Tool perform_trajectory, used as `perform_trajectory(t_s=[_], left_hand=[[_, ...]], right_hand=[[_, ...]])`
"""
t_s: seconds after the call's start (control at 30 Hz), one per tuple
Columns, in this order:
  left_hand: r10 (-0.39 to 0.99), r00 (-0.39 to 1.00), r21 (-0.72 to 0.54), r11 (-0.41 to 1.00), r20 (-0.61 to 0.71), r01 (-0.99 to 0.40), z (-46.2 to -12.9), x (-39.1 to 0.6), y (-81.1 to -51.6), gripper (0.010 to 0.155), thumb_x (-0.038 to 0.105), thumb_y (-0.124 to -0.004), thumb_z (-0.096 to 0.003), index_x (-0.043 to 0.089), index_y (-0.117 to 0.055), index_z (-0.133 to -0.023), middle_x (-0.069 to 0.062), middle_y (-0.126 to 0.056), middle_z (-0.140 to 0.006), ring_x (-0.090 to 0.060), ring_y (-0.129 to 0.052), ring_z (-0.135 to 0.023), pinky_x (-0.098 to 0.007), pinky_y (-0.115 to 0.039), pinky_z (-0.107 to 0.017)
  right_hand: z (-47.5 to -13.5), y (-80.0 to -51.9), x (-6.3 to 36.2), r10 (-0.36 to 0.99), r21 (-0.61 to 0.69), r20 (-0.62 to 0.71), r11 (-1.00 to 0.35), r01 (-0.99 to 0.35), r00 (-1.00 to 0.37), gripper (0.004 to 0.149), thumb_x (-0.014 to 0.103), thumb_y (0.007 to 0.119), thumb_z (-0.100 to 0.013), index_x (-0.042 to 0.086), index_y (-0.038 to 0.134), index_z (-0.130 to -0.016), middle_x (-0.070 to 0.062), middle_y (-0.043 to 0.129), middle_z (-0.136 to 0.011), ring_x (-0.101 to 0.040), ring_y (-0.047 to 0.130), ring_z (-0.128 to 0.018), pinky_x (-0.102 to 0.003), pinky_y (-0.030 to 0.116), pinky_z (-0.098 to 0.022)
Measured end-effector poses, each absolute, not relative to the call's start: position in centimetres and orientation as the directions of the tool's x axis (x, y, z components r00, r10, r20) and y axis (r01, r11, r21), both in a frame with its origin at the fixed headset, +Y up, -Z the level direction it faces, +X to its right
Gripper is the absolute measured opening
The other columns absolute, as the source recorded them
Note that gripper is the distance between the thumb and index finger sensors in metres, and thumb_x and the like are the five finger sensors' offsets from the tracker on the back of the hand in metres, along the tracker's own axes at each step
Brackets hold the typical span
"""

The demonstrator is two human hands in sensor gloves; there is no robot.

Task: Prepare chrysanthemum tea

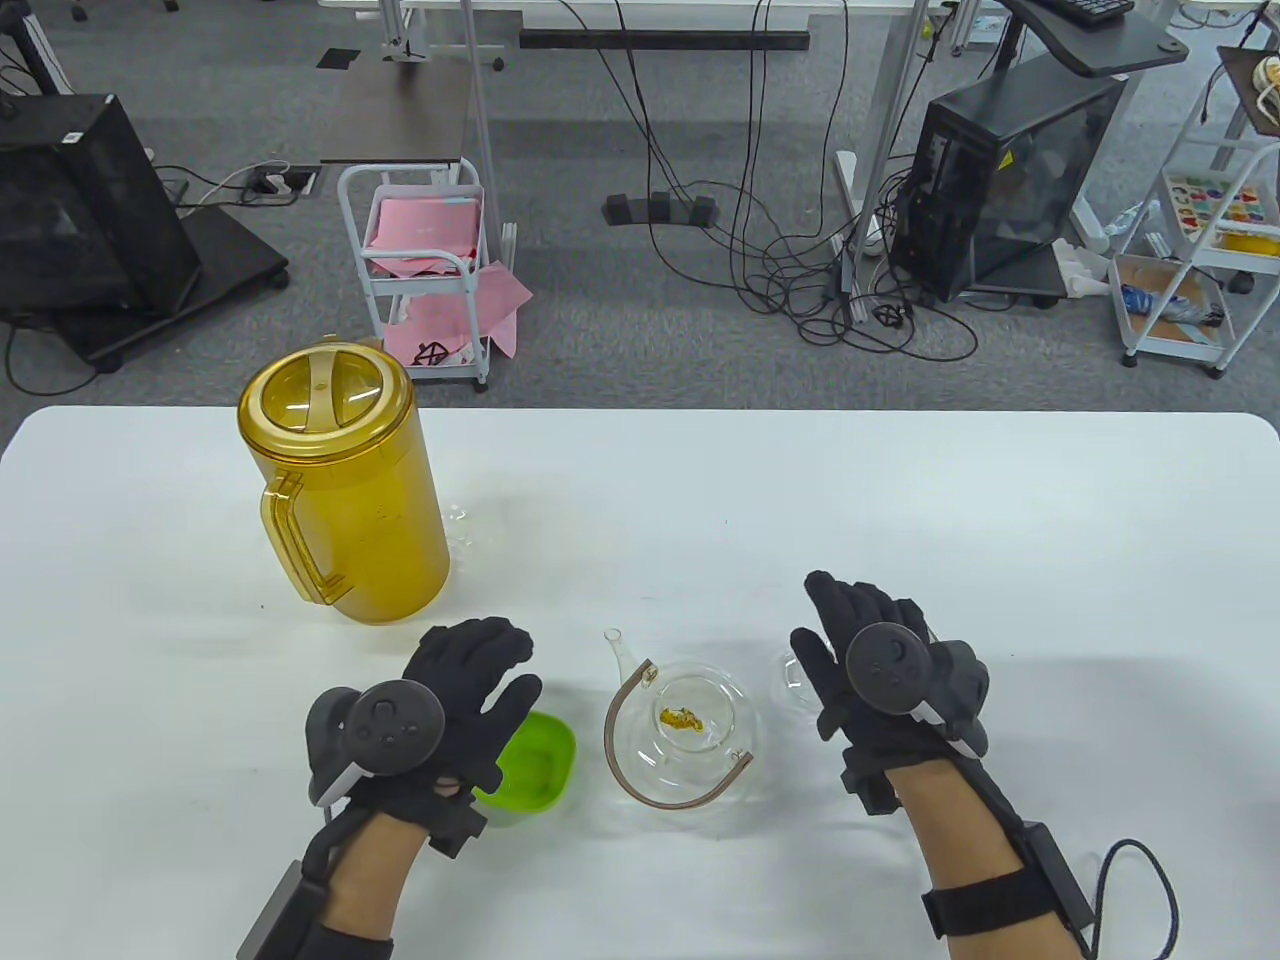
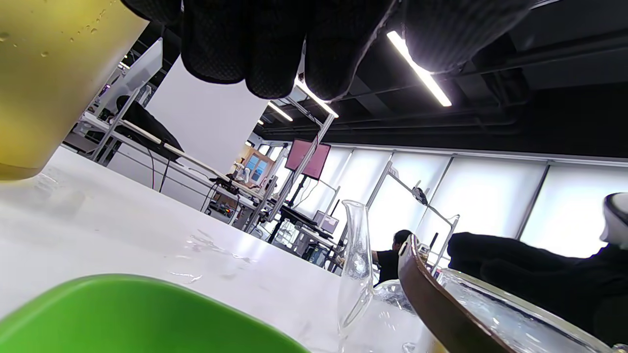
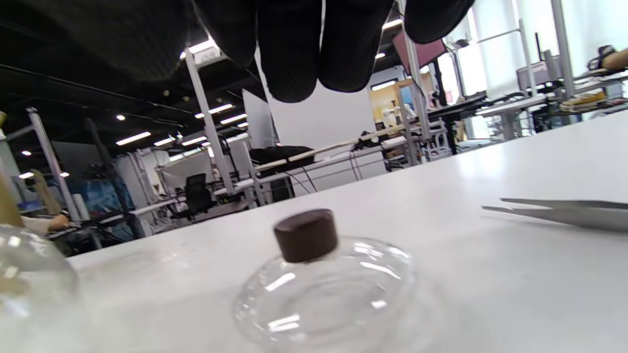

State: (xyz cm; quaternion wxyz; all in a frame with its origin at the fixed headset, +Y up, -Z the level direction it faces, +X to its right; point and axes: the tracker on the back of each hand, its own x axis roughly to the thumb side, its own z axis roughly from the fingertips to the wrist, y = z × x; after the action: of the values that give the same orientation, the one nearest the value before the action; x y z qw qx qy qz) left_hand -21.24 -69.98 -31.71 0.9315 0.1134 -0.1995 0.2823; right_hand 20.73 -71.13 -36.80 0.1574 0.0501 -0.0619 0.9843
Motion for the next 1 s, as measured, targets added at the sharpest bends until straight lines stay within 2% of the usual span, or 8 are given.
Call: perform_trajectory(t_s=[0.1, 0.3, 0.43, 0.63, 0.83, 1.0], left_hand=[[0.475, 0.762, 0.110, 0.814, 0.440, -0.571, -31.7, -21.1, -70.0, 0.060, 0.059, -0.072, -0.0568, 0.023, -0.073, -0.104, -0.013, -0.075, -0.113, -0.045, -0.068, -0.102, -0.064, -0.044, -0.078], [0.478, 0.764, 0.104, 0.816, 0.434, -0.569, -31.7, -21.2, -70.0, 0.059, 0.059, -0.072, -0.0569, 0.023, -0.074, -0.104, -0.013, -0.075, -0.113, -0.045, -0.068, -0.102, -0.065, -0.044, -0.077], [0.477, 0.764, 0.100, 0.818, 0.435, -0.567, -31.6, -21.1, -70.1, 0.059, 0.059, -0.072, -0.0568, 0.023, -0.074, -0.104, -0.013, -0.076, -0.112, -0.045, -0.068, -0.102, -0.065, -0.044, -0.077], [0.473, 0.767, 0.100, 0.820, 0.434, -0.563, -31.6, -21.1, -70.1, 0.059, 0.059, -0.072, -0.0567, 0.024, -0.074, -0.104, -0.013, -0.076, -0.111, -0.045, -0.069, -0.101, -0.066, -0.044, -0.077], [0.472, 0.769, 0.099, 0.822, 0.431, -0.561, -31.6, -21.0, -70.1, 0.059, 0.060, -0.072, -0.0567, 0.023, -0.074, -0.104, -0.013, -0.076, -0.111, -0.045, -0.069, -0.101, -0.066, -0.045, -0.077], [0.468, 0.770, 0.096, 0.826, 0.433, -0.556, -31.6, -20.9, -70.2, 0.059, 0.060, -0.072, -0.0567, 0.023, -0.074, -0.104, -0.013, -0.077, -0.111, -0.045, -0.069, -0.101, -0.066, -0.045, -0.077]], right_hand=[[-37.5, -72.8, 21.4, 0.235, -0.042, 0.069, -0.970, -0.239, -0.969, 0.068, 0.056, 0.071, -0.056, 0.034, 0.047, -0.115, 0.000, 0.058, -0.116, -0.038, 0.061, -0.111, -0.068, 0.045, -0.075], [-38.3, -74.8, 20.8, 0.168, 0.041, 0.040, -0.985, -0.167, -0.985, 0.058, 0.057, 0.072, -0.056, 0.040, 0.064, -0.110, -0.003, 0.054, -0.118, -0.039, 0.059, -0.111, -0.071, 0.039, -0.074], [-38.2, -74.7, 20.2, 0.152, 0.017, 0.049, -0.988, -0.151, -0.987, 0.053, 0.055, 0.072, -0.056, 0.039, 0.071, -0.106, -0.004, 0.061, -0.114, -0.038, 0.065, -0.107, -0.070, 0.041, -0.075], [-38.0, -74.5, 19.2, 0.117, -0.005, 0.059, -0.993, -0.118, -0.991, 0.053, 0.052, 0.078, -0.055, 0.035, 0.073, -0.104, -0.002, 0.072, -0.103, -0.033, 0.076, -0.098, -0.068, 0.045, -0.075], [-38.0, -74.9, 18.7, 0.076, 0.008, 0.067, -0.997, -0.076, -0.995, 0.056, 0.045, 0.082, -0.055, 0.030, 0.069, -0.107, -0.002, 0.071, -0.105, -0.034, 0.074, -0.100, -0.067, 0.045, -0.076], [-37.8, -74.3, 19.2, 0.120, -0.046, 0.060, -0.991, -0.123, -0.991, 0.055, 0.041, 0.080, -0.057, 0.027, 0.067, -0.108, -0.002, 0.068, -0.107, -0.034, 0.071, -0.103, -0.067, 0.043, -0.077]])
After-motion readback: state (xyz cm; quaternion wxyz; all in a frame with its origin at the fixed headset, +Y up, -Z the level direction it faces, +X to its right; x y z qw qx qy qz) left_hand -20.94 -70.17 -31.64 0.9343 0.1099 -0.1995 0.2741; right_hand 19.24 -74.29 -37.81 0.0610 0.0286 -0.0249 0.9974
